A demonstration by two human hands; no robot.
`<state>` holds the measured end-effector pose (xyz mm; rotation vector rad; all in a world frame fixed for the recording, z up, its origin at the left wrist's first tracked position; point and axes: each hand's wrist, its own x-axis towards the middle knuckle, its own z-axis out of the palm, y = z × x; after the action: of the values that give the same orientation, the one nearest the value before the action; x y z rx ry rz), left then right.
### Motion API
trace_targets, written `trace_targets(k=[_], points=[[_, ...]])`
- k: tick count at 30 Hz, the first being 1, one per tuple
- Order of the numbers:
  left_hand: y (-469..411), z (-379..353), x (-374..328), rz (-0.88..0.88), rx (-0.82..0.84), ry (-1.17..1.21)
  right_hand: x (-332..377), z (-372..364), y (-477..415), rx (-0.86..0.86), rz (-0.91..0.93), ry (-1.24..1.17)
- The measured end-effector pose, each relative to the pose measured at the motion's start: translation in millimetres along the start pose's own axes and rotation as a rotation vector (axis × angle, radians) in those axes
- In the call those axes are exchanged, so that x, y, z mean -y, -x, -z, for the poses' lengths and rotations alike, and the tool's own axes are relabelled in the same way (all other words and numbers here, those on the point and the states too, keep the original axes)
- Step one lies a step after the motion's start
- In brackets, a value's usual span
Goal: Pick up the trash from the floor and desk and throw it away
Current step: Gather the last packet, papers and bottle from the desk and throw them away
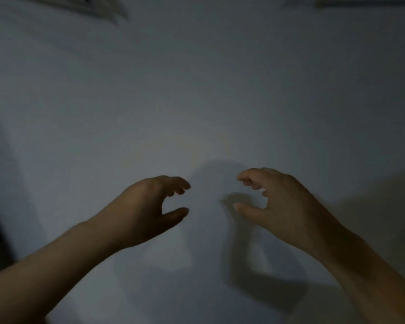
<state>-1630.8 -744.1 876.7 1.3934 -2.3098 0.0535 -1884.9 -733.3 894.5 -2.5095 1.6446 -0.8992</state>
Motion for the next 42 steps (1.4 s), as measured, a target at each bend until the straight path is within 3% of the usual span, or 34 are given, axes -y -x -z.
trace_targets(k=[8,19,27,42], points=[[147.1,141.9,65.5,0.329,-0.218,-0.219,185.2,-30.7,-56.3,0.023,0.405,-0.199],[399.4,296.4,84.4,0.692,-0.383,-0.446,463.5,-65.7,-9.3,0.067,0.797,-0.467],[539.2,349.5,71.9,0.931,-0.436,-0.591,610.4,-93.9,43.0,0.127,0.949,-0.606],[708.6,389.0,116.4,1.198,-0.510,-0.662,801.4,-169.0,89.1,0.240,1.210,-0.726]])
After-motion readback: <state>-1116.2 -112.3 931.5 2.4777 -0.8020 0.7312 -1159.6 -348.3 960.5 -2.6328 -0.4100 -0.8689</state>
